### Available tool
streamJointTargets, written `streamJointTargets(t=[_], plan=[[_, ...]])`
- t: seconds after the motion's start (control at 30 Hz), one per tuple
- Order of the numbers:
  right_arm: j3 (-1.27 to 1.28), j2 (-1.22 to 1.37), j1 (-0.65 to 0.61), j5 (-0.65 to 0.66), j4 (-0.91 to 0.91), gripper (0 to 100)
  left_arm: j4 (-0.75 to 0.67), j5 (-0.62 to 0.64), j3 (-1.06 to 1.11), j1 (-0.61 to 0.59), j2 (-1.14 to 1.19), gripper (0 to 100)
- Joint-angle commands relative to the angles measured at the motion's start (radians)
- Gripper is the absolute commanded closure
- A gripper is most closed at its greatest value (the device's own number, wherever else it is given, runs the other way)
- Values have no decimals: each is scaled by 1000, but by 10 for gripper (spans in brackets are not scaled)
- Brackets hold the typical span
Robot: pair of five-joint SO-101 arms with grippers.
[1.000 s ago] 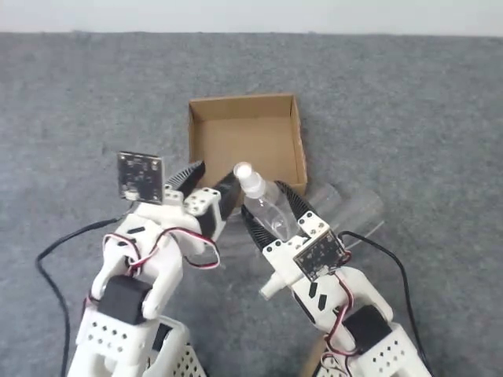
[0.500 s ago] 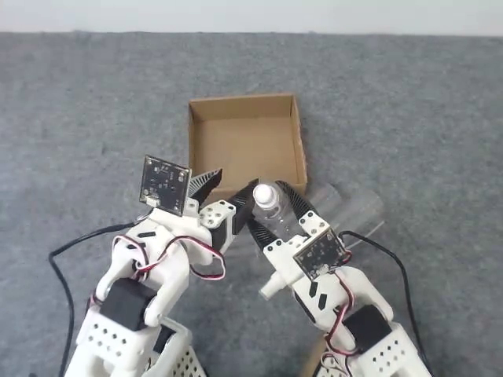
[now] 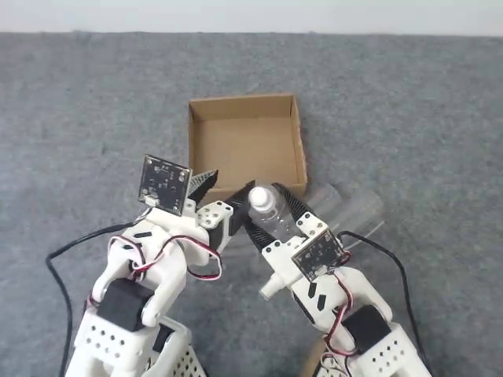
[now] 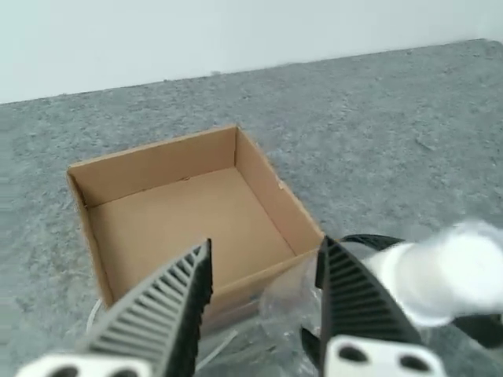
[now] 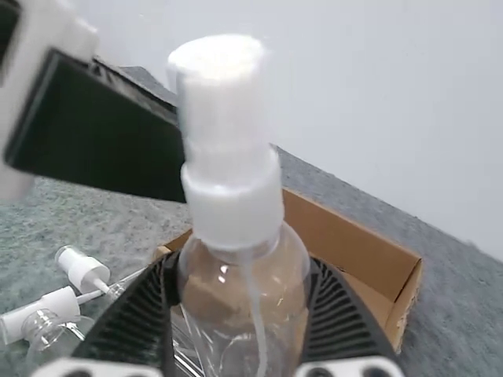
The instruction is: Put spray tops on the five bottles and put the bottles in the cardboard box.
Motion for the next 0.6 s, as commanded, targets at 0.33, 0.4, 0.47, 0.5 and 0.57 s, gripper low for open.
streamJointTargets(t=[0.33, 0.4, 0.47, 0.5, 0.57], plan=[[-2, -21, 13, -2, 24, 991, 40, -9, -151, -350, -9, 798], [-5, -21, 13, -2, 33, 991, 41, -9, -147, -410, -9, 798], [-5, -21, 15, -2, 33, 991, 40, -9, -124, -466, -9, 798], [-5, -21, 15, 0, 35, 991, 38, -9, -105, -485, -9, 798], [-9, -21, 15, 0, 61, 991, 35, -9, -59, -508, -9, 798]])
